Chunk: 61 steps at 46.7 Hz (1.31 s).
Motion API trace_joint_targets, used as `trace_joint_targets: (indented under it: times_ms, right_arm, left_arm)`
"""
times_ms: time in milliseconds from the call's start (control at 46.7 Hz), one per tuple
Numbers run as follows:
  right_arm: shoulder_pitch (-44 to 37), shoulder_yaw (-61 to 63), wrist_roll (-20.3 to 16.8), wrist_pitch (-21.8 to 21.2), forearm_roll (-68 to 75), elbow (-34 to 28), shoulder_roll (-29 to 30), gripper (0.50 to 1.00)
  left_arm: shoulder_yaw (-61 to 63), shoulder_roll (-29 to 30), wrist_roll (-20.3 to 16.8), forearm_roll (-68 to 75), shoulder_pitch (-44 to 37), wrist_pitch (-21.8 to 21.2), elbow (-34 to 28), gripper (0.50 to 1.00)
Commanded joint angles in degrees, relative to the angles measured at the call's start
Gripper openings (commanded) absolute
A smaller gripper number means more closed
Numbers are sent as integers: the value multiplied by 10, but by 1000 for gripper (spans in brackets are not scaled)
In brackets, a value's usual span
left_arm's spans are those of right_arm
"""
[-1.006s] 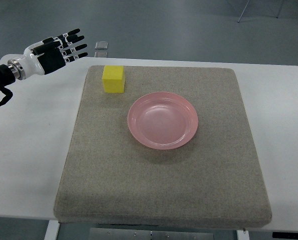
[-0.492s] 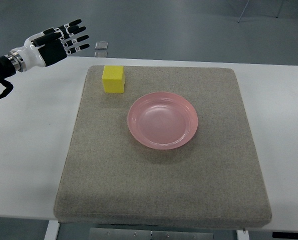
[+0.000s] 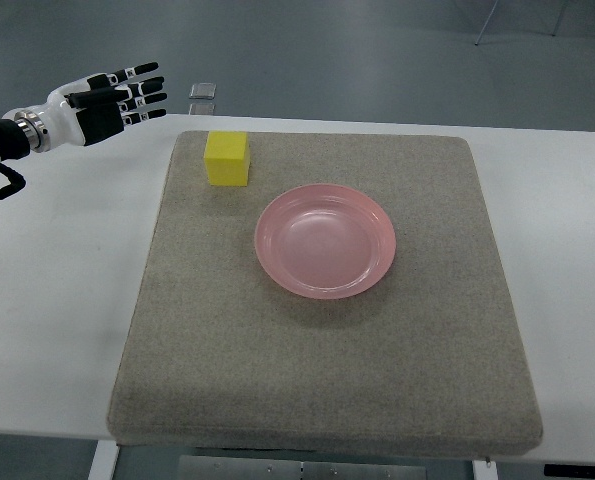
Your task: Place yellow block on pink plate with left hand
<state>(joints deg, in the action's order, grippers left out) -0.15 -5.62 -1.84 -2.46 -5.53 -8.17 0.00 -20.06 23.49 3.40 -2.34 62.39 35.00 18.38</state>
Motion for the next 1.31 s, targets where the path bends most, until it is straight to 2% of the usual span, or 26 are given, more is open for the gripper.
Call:
trace_joint_targets:
  times_ms: [0,86,235,385,706,835,963,1113,1284]
  right_arm:
    - [0,0,0,0,0,0,0,924]
    - [0,0,0,0,0,0,0,924]
    - [1,0,0,0,0,0,0,924]
    - [0,0,0,0,0,0,0,924]
    - [0,0,0,0,0,0,0,924]
    - [0,0,0,0,0,0,0,924]
    - [0,0,0,0,0,0,0,924]
    - [0,0,0,0,0,0,0,924]
    - [0,0,0,0,0,0,0,924]
  left_arm:
    - [0,-8,-39,79,12,0,-15,994]
    - [4,-7,-66,131,30,0,-15,994]
    - [11,-8,-70,223,60,0,-9,994]
    - [13,-20,-74,389,92,0,-3,994]
    - [14,-31,-98,627,109,0,89,994]
    - [14,-32,-98,725,107,-34,134,994]
    - [14,-42,-98,816,104,-66,141,994]
    - [14,-66,-98,890,87,-126,140,994]
    - [15,-79,-97,893,78,-132,137,994]
